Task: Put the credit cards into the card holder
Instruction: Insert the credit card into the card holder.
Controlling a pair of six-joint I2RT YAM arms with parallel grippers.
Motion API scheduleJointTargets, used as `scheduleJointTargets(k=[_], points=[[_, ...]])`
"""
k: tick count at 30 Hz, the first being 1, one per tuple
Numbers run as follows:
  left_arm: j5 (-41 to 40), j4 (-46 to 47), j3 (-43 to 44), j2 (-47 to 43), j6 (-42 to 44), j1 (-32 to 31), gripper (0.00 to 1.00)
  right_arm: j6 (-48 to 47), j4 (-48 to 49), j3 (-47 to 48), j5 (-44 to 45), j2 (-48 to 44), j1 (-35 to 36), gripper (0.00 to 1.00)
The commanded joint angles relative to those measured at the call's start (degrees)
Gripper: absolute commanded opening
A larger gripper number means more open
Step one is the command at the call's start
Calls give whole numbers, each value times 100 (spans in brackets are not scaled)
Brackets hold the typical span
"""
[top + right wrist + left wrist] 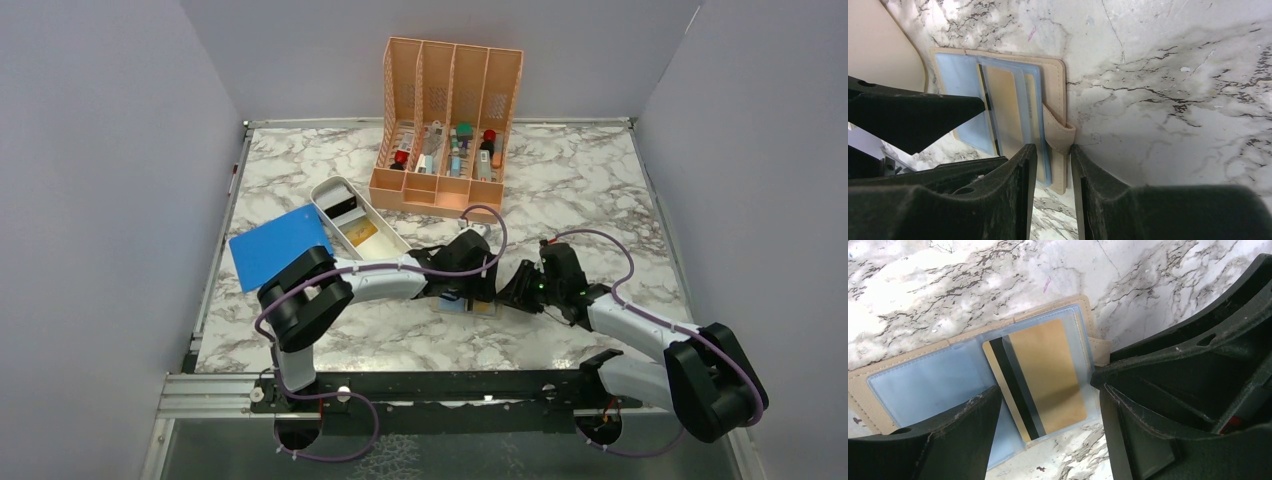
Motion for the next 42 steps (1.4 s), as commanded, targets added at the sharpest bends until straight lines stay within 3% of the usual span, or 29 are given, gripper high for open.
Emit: scheduleJointTargets(k=[1, 17, 21, 30, 35, 37, 39, 42], points=[[198, 132, 180, 174, -78, -55, 75, -159, -449, -75, 69, 124, 5, 37], [858, 984, -57, 72, -723, -100, 75, -112, -510, 33, 118, 304, 1, 37], [819, 815, 112, 18, -725, -83, 75, -91, -883, 269, 164, 266, 1, 43], [106, -712, 1015, -420, 557, 43, 75, -269, -1400, 466, 121, -542, 5, 58], [-854, -1487, 1402, -992, 1715, 154, 72, -516, -1414, 533, -29, -954, 5, 67], [-1453, -1680, 1460, -1185, 2312, 232, 72, -610, -1086, 360, -39, -1223, 5, 77], [-1792, -1947, 1497, -1325, 2903, 358, 72, -740, -1005, 298, -57, -1464, 5, 98], [-2057, -2168, 1318, -1554, 3368, 802, 72, -959, -1199, 381, 238, -1741, 5, 100]])
